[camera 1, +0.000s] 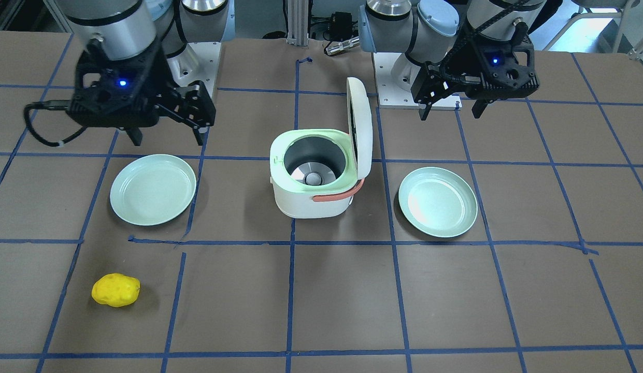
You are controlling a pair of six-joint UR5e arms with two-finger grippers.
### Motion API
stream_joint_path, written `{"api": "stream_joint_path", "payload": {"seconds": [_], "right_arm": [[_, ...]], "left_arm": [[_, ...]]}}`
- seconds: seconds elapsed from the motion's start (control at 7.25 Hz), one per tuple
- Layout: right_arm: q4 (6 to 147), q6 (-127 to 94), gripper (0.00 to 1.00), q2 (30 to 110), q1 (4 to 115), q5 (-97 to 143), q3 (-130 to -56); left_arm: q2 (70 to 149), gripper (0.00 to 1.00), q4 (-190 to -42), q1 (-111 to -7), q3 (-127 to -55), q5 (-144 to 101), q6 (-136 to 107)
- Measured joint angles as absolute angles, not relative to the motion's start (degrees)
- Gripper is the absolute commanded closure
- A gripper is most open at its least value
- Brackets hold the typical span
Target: Press rice cooker button
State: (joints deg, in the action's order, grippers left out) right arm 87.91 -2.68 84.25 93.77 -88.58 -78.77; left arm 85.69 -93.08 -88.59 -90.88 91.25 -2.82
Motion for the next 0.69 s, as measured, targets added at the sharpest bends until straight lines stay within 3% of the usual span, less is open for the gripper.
{"api": "stream_joint_path", "payload": {"seconds": [0.69], "right_arm": [[87.9, 1.0, 0.00, 85.4, 90.7, -88.7, -78.9]], "left_arm": [[85.7, 0.00, -93.1, -88.6, -90.9, 91.2, -2.8]]}}
